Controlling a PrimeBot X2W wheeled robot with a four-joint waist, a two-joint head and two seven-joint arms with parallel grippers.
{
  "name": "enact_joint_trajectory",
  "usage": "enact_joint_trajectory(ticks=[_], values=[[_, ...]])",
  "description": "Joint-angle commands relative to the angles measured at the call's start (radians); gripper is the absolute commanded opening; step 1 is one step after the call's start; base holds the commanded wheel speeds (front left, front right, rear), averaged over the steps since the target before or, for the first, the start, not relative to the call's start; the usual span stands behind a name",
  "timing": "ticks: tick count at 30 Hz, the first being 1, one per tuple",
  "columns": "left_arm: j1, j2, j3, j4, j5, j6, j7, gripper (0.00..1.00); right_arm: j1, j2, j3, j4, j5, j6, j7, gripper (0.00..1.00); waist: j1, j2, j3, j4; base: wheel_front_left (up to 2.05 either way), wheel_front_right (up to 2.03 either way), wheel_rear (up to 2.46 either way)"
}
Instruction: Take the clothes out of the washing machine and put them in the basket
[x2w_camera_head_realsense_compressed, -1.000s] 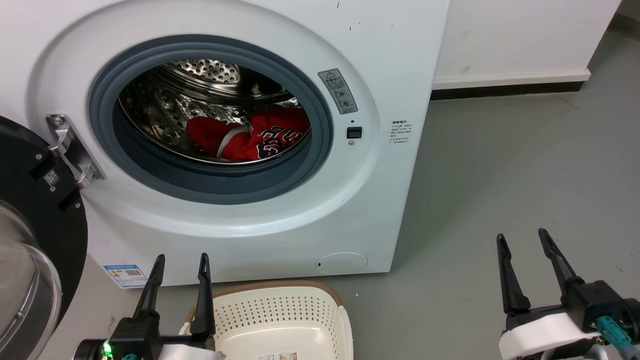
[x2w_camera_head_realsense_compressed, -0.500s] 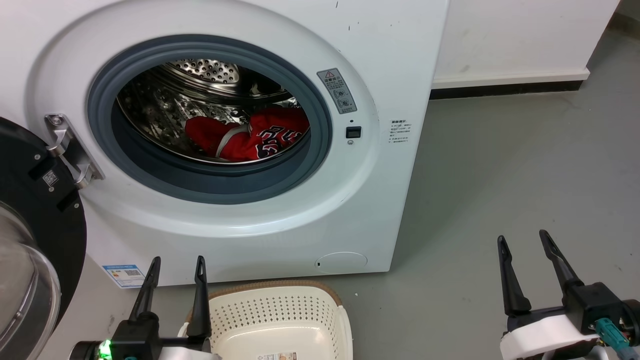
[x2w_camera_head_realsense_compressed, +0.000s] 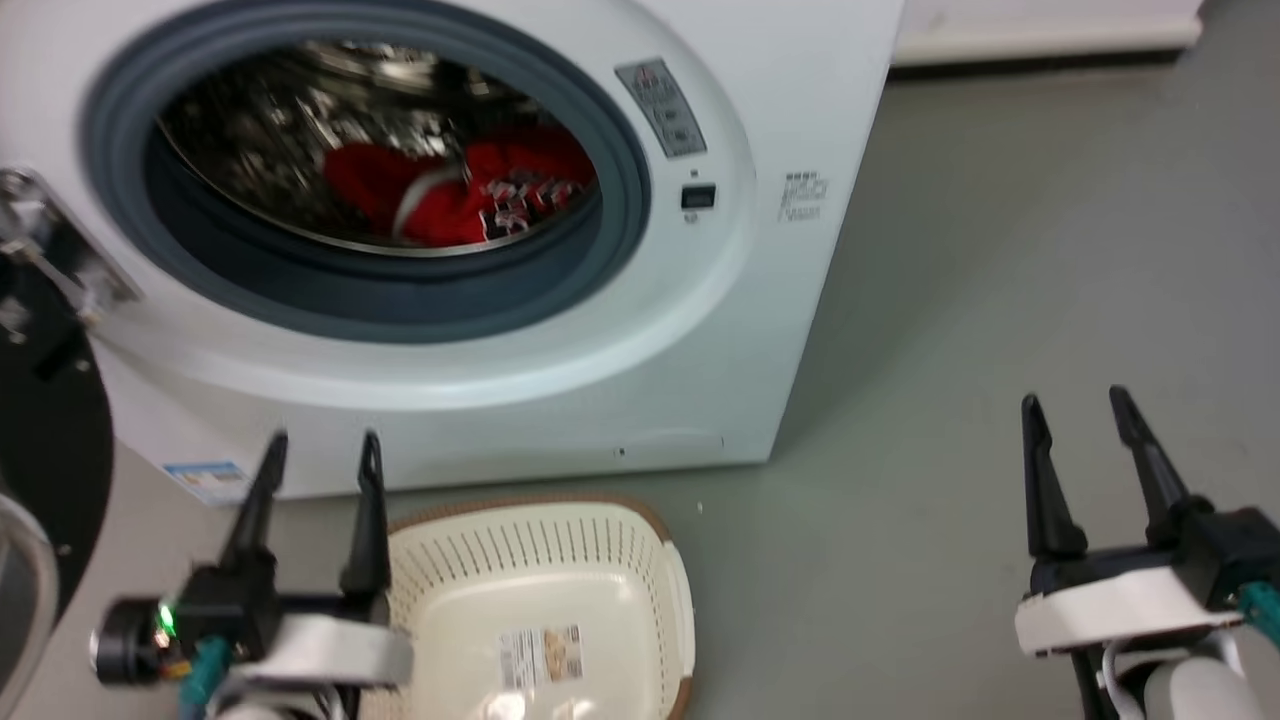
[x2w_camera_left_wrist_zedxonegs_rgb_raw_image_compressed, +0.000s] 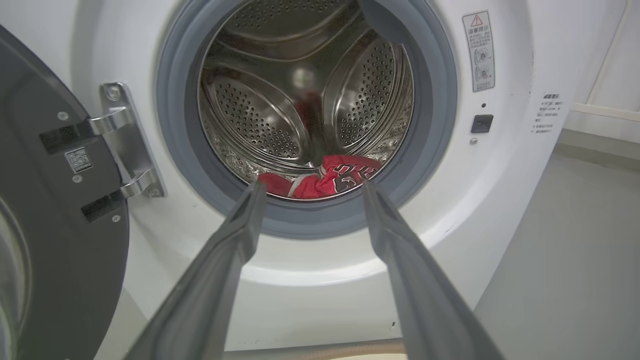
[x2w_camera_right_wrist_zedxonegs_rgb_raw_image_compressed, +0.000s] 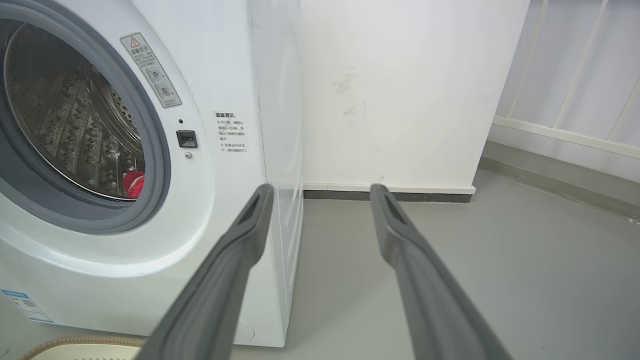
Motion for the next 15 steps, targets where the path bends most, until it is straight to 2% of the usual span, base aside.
enact_joint_trajectory(ticks=[1, 4, 8, 12, 15], values=[[-0.05, 0.023, 0.011, 0.003, 0.001, -0.015, -0.003, 1.0, -0.033, 0.002, -0.005, -0.009, 0.014, -0.001, -0.002, 1.0, 0.0, -0.0001, 0.127, -0.028, 0.0, 0.0, 0.0], [-0.154, 0.062, 0.032, 0.049, -0.021, -0.04, -0.003, 1.0, -0.076, 0.002, -0.008, -0.017, 0.028, -0.001, -0.002, 1.0, 0.0, -0.0001, 0.232, -0.05, 0.0, 0.0, 0.0], [-0.352, 0.166, 0.041, 0.13, -0.013, -0.061, -0.003, 1.0, -0.118, 0.002, -0.011, -0.029, 0.052, -0.001, -0.002, 1.0, 0.0, -0.0001, 0.354, -0.086, 0.0, 0.0, 0.0], [-0.553, 0.26, 0.006, 0.27, -0.038, -0.069, 0.005, 1.0, -0.144, 0.002, -0.009, -0.034, 0.082, -0.001, -0.002, 1.0, 0.0, -0.0001, 0.447, -0.115, 0.0, 0.0, 0.0], [-0.742, 0.339, -0.058, 0.371, -0.086, -0.071, 0.076, 1.0, -0.166, 0.002, -0.001, -0.046, 0.105, -0.001, -0.002, 1.0, 0.0, -0.0001, 0.511, -0.141, 0.0, 0.0, 0.0]])
